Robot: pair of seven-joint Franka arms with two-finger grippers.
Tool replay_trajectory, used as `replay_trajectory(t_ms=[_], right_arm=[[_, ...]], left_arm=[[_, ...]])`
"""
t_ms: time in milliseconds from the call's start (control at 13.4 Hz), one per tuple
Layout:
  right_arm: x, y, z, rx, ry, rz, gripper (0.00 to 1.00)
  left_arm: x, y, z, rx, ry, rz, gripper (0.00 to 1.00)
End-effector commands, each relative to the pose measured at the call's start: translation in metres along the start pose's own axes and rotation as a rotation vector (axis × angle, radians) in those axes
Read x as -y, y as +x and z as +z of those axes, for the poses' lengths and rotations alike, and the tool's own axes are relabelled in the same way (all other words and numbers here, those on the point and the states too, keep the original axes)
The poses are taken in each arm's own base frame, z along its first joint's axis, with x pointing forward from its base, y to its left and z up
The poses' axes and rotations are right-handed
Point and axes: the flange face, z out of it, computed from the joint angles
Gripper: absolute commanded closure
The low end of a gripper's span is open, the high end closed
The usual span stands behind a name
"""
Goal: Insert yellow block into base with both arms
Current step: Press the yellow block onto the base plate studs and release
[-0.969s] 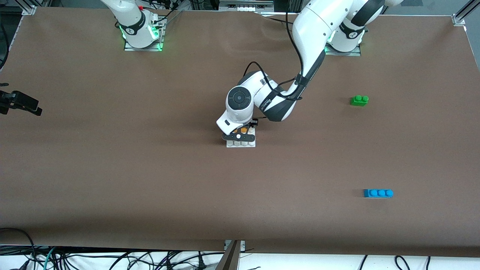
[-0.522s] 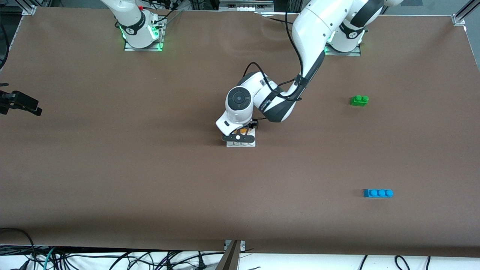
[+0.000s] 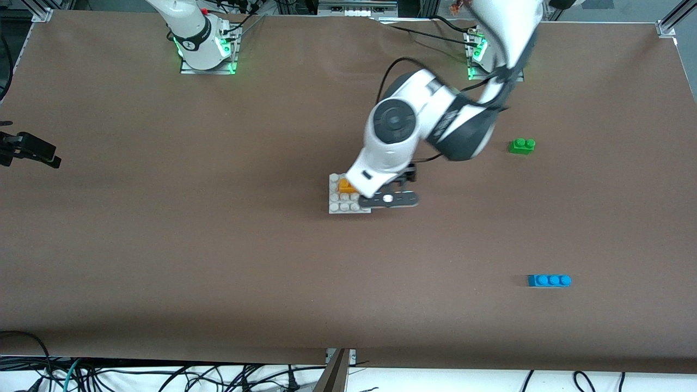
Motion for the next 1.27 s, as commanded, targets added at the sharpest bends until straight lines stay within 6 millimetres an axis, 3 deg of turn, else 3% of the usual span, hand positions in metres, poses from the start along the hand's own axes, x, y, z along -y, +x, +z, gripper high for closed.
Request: replay_trajectory(t_ms=[0, 224, 373, 596, 745, 894, 969, 1192], right_arm=[[-0.002, 0.0, -0.003, -0.007, 0.003, -0.015, 0.0], [-0.002, 0.0, -0.003, -0.007, 0.001, -0.014, 0.0], [-0.002, 0.0, -0.003, -0.007, 0.003, -0.013, 0.0], [-0.002, 0.0, -0.003, -0.007, 0.003, -0.015, 0.0], [-0.002, 0.0, -0.003, -0.007, 0.001, -0.014, 0.0], [-0.004, 0.0, -0.003, -0.007, 0.003, -0.012, 0.0], [-0.004, 0.0, -0.003, -0.007, 0.003, -0.012, 0.0], [-0.004, 0.0, -0.003, -0.007, 0.002, -0.013, 0.0]], left_arm=[[0.072, 0.003, -0.065, 0.005, 0.022, -0.068, 0.0], [0.169, 0.02, -0.116, 0.023, 0.026, 0.056, 0.0], [0.238, 0.027, -0.137, 0.054, -0.004, 0.094, 0.0], [0.295, 0.01, -0.158, 0.031, -0.018, 0.124, 0.0], [0.328, 0.004, -0.147, 0.006, -0.023, 0.092, 0.0], [0.344, -0.019, -0.125, -0.099, -0.031, 0.089, 0.0], [0.346, -0.028, -0.12, -0.113, -0.029, 0.091, 0.0], [0.344, -0.032, -0.12, -0.093, -0.026, 0.093, 0.0]])
